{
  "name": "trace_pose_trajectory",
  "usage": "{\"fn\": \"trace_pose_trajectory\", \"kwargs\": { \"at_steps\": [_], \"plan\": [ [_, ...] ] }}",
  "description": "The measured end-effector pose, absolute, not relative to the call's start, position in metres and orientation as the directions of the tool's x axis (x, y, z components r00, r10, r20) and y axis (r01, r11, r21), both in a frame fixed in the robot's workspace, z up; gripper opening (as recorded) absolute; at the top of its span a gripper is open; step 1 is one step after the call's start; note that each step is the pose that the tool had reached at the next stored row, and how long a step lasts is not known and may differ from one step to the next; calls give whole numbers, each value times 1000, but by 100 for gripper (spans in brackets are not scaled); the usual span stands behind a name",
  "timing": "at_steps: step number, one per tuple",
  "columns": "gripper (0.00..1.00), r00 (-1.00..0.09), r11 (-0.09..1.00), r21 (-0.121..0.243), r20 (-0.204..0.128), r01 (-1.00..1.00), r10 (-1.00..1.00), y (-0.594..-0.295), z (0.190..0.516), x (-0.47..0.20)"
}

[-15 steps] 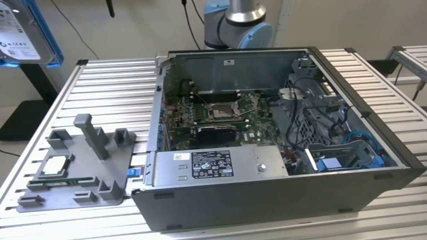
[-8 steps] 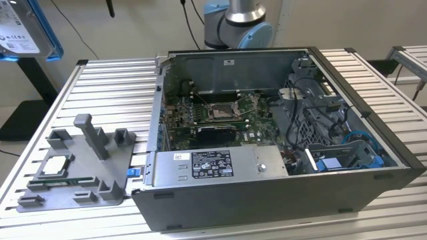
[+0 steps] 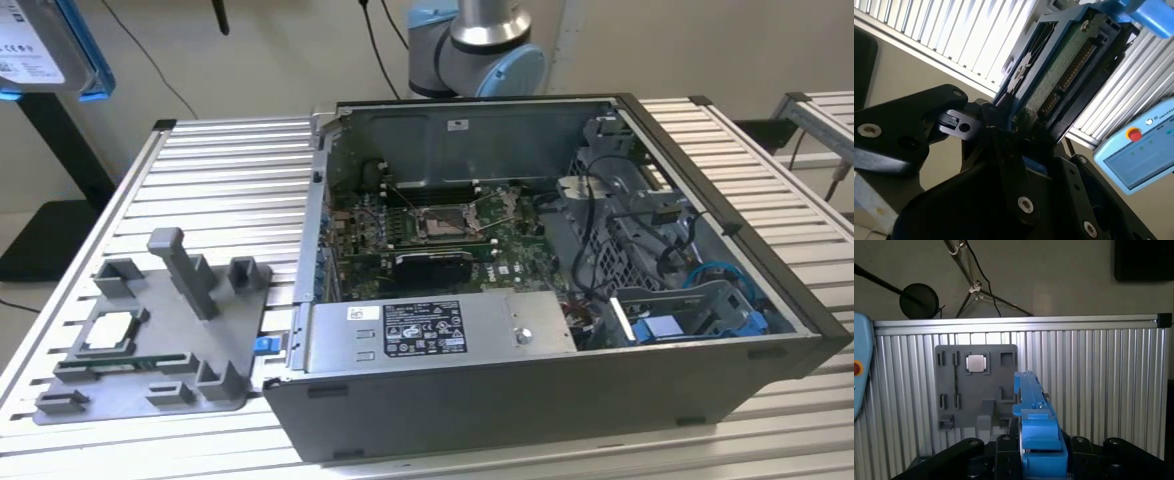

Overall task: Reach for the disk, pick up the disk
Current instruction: 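Pick up the disk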

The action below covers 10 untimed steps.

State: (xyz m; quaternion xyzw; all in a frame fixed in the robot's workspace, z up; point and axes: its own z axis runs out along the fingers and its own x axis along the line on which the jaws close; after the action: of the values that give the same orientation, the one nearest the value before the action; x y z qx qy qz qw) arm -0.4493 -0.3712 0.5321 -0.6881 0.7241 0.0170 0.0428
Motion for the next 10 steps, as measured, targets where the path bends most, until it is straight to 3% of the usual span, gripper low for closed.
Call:
{"fn": "trace_pose_trajectory", "kwargs": {
  "at_steps": [10],
  "plan": [
    [0,-49,52,-34,-85,-998,-995,-371,532,-437]
  ]
}}
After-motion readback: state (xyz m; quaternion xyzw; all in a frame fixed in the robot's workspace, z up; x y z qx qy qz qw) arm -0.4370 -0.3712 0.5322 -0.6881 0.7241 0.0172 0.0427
